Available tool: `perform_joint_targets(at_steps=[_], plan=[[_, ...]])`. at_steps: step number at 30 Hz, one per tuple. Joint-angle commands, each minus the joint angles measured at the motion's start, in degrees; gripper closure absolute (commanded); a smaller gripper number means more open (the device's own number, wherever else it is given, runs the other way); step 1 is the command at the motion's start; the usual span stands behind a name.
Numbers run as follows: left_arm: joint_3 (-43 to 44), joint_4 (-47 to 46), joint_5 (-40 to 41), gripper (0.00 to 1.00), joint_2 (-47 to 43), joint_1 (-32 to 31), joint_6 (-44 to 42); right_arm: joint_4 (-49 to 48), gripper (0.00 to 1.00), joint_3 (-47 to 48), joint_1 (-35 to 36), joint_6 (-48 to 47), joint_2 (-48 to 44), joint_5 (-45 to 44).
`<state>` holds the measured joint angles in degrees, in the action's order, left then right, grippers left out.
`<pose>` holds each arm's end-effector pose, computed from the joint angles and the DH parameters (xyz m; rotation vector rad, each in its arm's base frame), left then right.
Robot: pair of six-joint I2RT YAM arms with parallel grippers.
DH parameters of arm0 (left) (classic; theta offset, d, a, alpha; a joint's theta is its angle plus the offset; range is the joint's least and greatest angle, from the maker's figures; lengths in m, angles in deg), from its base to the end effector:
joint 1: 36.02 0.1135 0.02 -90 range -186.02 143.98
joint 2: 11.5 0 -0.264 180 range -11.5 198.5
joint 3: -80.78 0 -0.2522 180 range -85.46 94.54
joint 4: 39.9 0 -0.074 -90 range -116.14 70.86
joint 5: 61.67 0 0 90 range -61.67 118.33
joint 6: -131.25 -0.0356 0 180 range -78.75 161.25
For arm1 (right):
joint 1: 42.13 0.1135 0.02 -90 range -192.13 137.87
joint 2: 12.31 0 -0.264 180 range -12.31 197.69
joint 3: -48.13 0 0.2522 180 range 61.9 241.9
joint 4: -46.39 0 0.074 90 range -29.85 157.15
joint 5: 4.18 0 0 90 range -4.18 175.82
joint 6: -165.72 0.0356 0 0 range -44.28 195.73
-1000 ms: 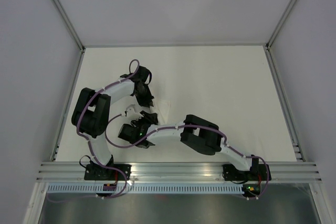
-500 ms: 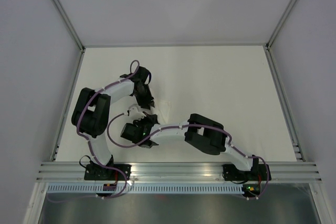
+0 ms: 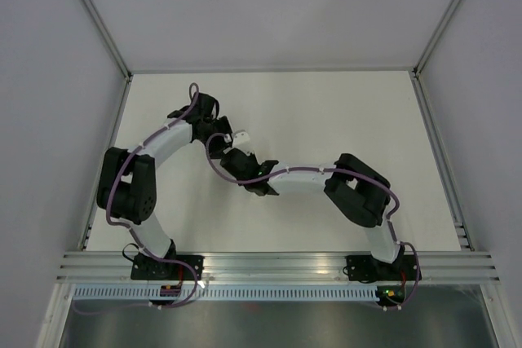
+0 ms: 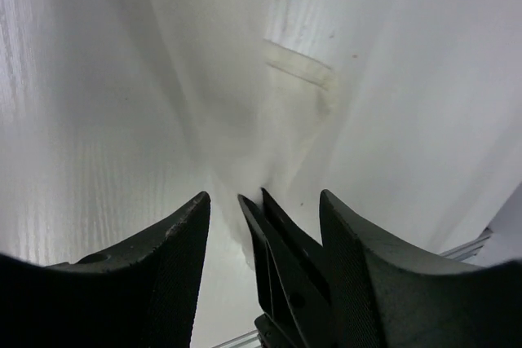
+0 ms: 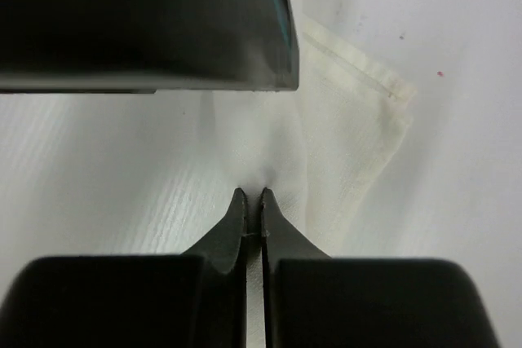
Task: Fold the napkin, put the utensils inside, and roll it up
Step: Roll the napkin at the center of the board.
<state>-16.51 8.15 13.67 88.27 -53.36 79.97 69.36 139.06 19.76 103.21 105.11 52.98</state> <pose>0.3329 -0.1134 0.2013 -0.4435 2.7798 -0.6113 0.2219 0.3744 0.1564 -0.4319 2.2243 0.1131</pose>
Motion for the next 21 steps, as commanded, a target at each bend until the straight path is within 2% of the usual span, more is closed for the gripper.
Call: perform_joint_targets(at_steps=[1, 9, 14, 21], plan=[[-0.29, -6.41, -5.81, 0.39, -5.8, 1.61, -2.16, -2.96, 1.0, -5.09, -4.83, 4.41, 0.61, 21.98], [-7.5, -16.26, -8.02, 0.38, -10.82, 3.98, 0.13, -14.12, 1.0, -12.2, -13.37, 9.77, 2.36, 44.23], [-14.1, -24.33, -9.78, 0.38, -10.73, 4.51, 2.06, -18.96, 0.99, -14.85, -17.5, 14.86, 5.26, 52.25], [-18.14, -27.69, -8.02, 0.38, -7.83, 4.6, 1.62, -22.48, 1.0, -16.43, -21.54, 19.27, 9.39, 59.99]])
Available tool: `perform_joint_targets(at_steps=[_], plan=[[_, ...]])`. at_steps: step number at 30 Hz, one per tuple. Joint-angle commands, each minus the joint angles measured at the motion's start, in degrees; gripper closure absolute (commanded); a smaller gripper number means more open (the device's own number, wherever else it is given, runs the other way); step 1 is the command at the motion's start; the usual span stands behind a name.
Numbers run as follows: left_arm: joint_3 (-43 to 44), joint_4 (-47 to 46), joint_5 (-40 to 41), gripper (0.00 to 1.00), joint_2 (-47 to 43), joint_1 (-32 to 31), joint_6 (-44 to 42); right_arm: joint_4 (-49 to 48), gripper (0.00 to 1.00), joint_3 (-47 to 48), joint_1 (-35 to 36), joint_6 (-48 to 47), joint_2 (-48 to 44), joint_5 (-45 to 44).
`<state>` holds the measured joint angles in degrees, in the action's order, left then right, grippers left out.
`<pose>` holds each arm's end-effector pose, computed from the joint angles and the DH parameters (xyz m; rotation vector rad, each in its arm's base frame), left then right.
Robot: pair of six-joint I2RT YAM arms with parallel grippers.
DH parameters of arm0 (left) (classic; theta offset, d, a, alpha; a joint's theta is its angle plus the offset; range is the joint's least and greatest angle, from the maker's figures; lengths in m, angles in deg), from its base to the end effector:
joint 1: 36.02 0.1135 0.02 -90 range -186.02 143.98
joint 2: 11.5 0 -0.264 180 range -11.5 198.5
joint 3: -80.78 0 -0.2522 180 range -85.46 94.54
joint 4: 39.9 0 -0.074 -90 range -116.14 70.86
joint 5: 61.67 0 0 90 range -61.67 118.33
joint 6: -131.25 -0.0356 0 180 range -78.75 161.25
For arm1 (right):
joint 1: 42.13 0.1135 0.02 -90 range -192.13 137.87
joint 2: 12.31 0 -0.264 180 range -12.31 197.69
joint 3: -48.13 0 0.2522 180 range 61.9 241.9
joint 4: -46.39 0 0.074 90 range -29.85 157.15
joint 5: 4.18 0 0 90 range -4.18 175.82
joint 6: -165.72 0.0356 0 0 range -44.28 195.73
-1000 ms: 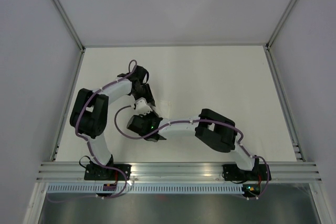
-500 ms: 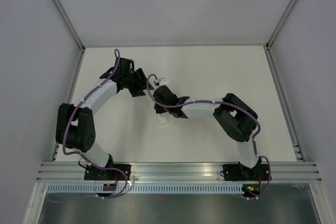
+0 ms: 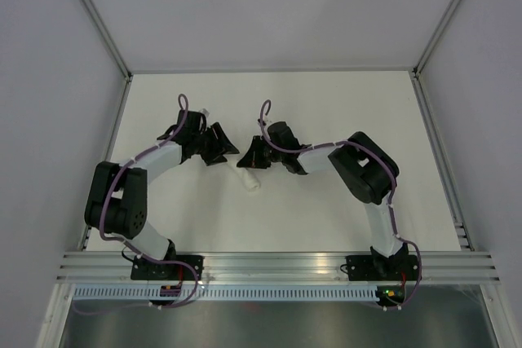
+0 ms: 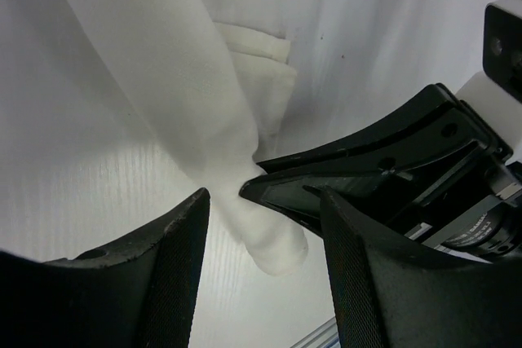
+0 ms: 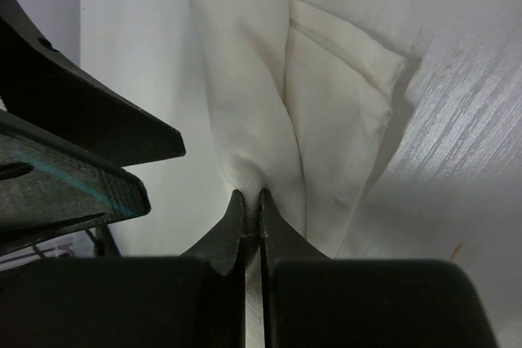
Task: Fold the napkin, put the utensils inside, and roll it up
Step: Roll the napkin at the center of the board.
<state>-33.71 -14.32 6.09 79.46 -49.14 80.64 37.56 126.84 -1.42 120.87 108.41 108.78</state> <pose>0.3080 -0.0856 0.1859 -0.4096 2.5412 -0.8545 0.3181 0.2920 0.1132 -0.1692 2.3896 1.2314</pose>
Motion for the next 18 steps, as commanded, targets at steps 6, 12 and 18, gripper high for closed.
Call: perform_joint_targets(at_steps=[6, 12, 18], plan=[[-3.58, -5.93, 1.14, 0.38, 0.54, 0.64, 1.12, 8.53, 1.0, -5.79, -3.53, 3.1, 8.29, 5.95], [-3.59, -6.01, 4.74, 0.37, 3.16, 0.91, 2.52, 3.96, 1.0, -8.17, -5.46, 6.62, 9.61, 8.85], [-1.48, -7.33, 6.93, 0.39, 8.44, 0.38, 5.07, 0.27, 0.99, -8.61, -5.82, 9.61, 11.46, 12.28]])
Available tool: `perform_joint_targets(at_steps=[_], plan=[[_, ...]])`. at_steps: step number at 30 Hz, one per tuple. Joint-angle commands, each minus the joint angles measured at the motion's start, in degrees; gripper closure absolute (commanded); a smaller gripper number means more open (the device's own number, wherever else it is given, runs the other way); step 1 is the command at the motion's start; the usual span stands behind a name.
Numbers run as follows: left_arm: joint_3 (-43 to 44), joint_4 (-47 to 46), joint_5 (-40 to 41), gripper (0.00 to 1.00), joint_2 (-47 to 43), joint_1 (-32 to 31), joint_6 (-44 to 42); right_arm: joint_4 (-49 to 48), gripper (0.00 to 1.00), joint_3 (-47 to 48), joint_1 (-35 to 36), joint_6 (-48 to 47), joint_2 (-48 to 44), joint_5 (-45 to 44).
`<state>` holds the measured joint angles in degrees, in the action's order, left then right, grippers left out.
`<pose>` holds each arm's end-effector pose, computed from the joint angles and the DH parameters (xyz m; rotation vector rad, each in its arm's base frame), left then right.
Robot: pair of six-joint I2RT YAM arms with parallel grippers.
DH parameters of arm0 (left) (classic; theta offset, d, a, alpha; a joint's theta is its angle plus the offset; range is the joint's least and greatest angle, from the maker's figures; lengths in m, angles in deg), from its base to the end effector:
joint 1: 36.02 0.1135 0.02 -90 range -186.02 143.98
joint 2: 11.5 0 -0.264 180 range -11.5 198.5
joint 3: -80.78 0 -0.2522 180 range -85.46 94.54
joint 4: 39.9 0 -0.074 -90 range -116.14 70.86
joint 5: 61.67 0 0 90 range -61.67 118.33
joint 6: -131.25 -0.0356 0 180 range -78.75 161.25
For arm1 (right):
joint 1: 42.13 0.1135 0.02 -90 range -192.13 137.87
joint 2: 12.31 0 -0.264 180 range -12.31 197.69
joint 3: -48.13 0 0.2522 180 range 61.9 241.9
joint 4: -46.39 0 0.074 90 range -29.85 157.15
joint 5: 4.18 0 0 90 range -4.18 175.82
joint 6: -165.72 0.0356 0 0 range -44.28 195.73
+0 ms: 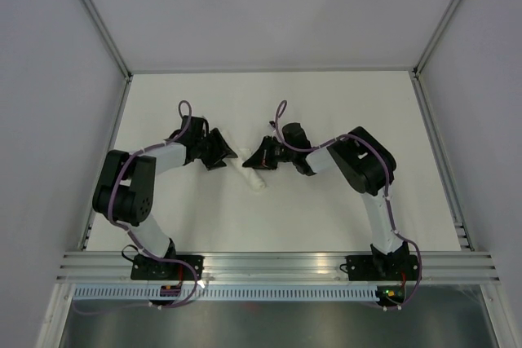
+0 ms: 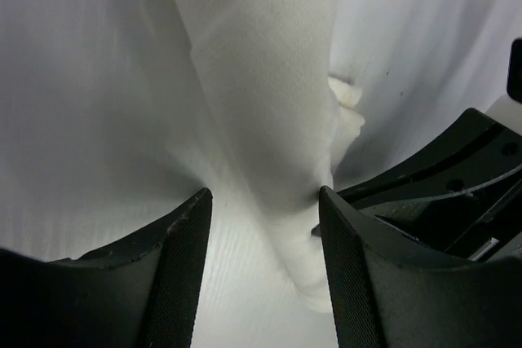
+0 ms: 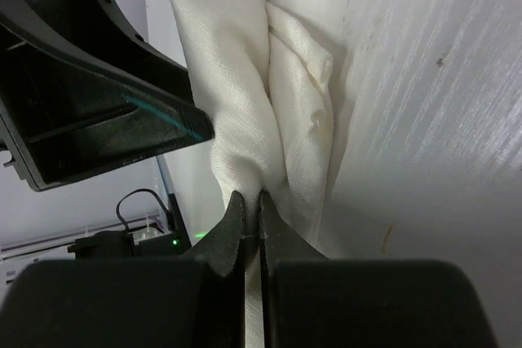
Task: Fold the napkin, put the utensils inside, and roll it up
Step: Roll the napkin at the center of the board.
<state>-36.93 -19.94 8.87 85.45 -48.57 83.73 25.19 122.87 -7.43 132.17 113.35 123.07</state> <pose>0.3114 -0.0815 0.1444 -0.5417 2.5851 -0.7897 0.3345 0.2578 0.0815 -0.0083 2.4183 1.5440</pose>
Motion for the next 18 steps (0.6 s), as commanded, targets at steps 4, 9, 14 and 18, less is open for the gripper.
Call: perform_joint_targets(at_steps=[4, 9, 14, 18], plan=[[2.09, -1.27, 6.53, 0.42, 4.21, -0.28, 3.31, 10.88, 1.0, -5.68, -0.16, -0.81, 6.61, -1.49], [2.44, -1.28, 8.21, 0.51, 5.88, -1.15, 4.19, 8.77, 0.99, -7.18, -0.33, 0.42, 6.96, -0.43], [6.3, 3.9, 10.41, 0.79, 7.99, -2.73, 2.79, 8.76, 0.91, -7.97, -0.42, -0.19, 5.56, -2.36], [10.26, 9.88, 12.69, 0.98, 9.05, -3.61, 1.12, 16.12, 0.66, -7.71, -0.33, -5.89, 1.35, -8.32]])
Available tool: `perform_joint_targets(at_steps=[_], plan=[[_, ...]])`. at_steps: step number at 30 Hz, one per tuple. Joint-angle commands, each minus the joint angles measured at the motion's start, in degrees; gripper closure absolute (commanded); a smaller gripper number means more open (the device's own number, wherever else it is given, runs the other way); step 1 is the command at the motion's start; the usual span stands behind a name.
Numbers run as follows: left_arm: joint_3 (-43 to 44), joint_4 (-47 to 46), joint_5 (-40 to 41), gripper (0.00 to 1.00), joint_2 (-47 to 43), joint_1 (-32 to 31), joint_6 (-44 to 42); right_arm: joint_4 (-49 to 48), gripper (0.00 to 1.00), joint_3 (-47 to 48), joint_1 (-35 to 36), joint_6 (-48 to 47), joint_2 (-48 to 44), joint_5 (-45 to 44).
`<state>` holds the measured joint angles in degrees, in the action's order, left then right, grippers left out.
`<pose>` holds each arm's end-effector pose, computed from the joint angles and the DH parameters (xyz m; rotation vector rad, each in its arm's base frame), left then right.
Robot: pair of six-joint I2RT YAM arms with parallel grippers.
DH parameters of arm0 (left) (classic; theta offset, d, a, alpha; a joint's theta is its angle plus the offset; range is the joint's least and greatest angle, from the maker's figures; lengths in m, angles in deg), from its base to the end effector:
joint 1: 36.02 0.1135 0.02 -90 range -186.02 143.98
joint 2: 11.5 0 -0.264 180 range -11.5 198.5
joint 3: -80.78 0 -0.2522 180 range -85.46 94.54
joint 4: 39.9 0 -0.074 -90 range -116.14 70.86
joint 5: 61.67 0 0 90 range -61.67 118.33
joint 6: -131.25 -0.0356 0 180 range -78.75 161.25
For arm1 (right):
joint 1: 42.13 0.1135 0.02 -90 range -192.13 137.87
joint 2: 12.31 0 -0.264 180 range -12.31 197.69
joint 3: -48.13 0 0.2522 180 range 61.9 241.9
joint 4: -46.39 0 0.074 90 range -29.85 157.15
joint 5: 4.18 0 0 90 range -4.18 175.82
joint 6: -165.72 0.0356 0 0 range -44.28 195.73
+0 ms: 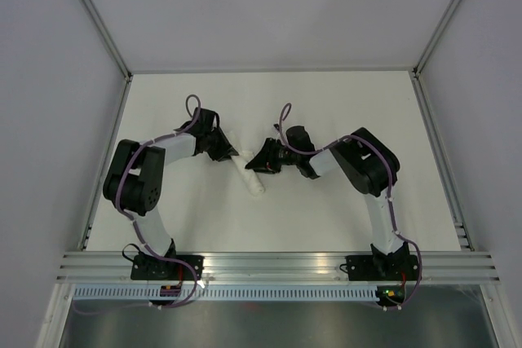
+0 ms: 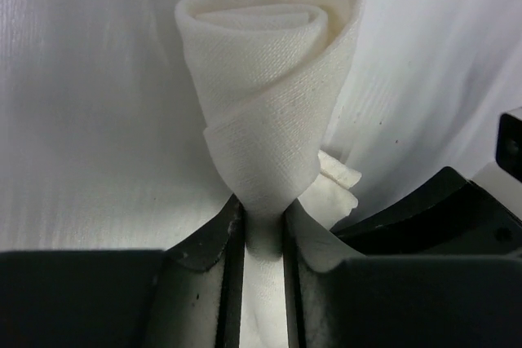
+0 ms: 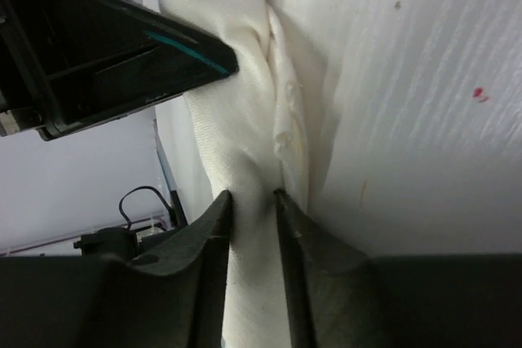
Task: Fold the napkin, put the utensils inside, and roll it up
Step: Roll the napkin at the center of the board.
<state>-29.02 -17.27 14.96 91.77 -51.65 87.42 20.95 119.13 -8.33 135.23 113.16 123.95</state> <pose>0.3379 -0.1031 0.1431 -0.6080 2.5926 -0.6894 0.3276 0.2458 0.0738 0.0573 2.4220 1.5795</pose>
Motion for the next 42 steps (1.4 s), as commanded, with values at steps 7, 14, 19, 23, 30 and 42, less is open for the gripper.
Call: perform_joint_targets(at_steps=[7, 14, 19, 23, 30, 42], plan=[[5.86, 14.68, 8.18, 0.98, 3.0, -0.88, -5.83, 29.79, 0.4, -4.5, 2.84, -21.95, -15.92, -29.14], [8.42, 21.1, 9.32, 0.98, 4.75, -1.15, -8.55, 35.15, 0.39, -1.25, 15.21, -31.19, -25.62, -55.16], [8.33, 22.78, 10.02, 0.98, 4.75, -1.41, -8.65, 38.41, 0.39, 5.86, 24.02, -34.72, -23.17, -68.94], [8.33, 24.18, 10.2, 0.98, 4.58, -1.76, -8.64, 39.02, 0.4, 10.88, 31.05, -37.18, -18.78, -76.35], [9.56, 26.38, 10.29, 0.98, 4.4, -2.64, -8.47, 44.12, 0.4, 20.71, 37.47, -42.01, -8.95, -89.35], [9.91, 27.52, 10.2, 0.98, 4.23, -2.99, -8.47, 50.54, 0.42, 30.48, 39.94, -47.37, 1.88, -99.91]])
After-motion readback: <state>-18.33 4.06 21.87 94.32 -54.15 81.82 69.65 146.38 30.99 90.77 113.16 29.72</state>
